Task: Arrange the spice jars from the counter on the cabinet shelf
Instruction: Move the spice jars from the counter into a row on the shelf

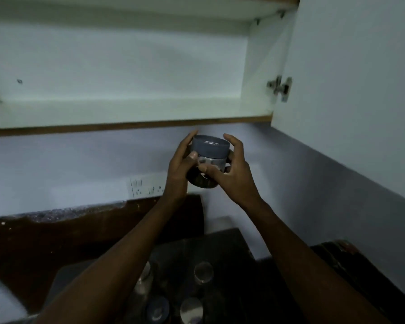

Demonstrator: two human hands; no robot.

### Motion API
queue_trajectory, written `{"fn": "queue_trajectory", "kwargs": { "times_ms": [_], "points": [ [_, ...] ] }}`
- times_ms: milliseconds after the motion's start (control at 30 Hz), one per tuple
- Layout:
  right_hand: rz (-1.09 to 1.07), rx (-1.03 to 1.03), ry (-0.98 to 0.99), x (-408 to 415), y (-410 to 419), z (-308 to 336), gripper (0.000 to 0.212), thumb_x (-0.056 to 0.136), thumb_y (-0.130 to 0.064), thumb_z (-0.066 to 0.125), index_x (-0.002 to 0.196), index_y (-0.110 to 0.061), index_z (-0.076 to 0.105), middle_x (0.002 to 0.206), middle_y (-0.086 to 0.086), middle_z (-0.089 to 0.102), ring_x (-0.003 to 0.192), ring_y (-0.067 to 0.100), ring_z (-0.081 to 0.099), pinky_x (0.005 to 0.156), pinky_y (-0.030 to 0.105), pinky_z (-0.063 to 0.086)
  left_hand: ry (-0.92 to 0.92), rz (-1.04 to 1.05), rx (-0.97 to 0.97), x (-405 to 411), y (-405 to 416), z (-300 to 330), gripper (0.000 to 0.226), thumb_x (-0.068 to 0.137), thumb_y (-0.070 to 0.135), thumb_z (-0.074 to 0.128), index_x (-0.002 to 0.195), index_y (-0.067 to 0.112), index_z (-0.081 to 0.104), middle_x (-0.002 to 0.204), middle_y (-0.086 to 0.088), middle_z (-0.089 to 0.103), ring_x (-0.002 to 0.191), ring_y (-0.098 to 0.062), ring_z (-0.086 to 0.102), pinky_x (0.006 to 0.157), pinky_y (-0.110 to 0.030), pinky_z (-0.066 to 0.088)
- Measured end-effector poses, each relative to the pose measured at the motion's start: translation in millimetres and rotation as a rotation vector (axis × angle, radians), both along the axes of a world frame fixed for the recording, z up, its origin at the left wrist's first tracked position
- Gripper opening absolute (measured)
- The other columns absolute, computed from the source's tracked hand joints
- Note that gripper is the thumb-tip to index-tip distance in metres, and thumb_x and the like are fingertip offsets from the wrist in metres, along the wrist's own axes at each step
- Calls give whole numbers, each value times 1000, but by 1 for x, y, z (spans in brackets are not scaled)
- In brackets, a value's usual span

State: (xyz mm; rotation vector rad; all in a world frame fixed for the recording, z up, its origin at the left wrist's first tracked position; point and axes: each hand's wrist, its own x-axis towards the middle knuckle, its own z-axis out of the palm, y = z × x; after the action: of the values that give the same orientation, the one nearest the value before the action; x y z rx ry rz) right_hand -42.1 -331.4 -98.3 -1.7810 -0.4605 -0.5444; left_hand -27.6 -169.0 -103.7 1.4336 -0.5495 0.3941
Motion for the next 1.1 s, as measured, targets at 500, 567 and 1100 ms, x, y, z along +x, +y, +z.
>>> {"fn": "queue_trajectory", "kwargs": {
  "times_ms": [500,567,1100],
  "points": [
    [179,-353,-276,75,180,162,53,84,-13,78,130,-30,59,137,-4,61,124,16,58,105,31,51,-187,410,130,17,191,139,65,94,2,68,150,25,45,145,1,57,130,-21,60,109,-38,52],
    [192,-426,-258,88,210,171,53,83,-14,81,130,-25,59,135,0,62,122,20,58,106,38,52,-141,467,218,26,224,149,67,90,-3,70,148,21,47,142,-2,58,128,-23,61,112,-42,51],
    [82,-789,-290,138,369,191,51,78,11,67,123,-12,73,118,11,73,109,28,66,88,29,51,254,364,510,61,404,149,72,92,-17,40,154,18,37,133,-17,59,105,-22,59,81,-27,52]
  ]
}}
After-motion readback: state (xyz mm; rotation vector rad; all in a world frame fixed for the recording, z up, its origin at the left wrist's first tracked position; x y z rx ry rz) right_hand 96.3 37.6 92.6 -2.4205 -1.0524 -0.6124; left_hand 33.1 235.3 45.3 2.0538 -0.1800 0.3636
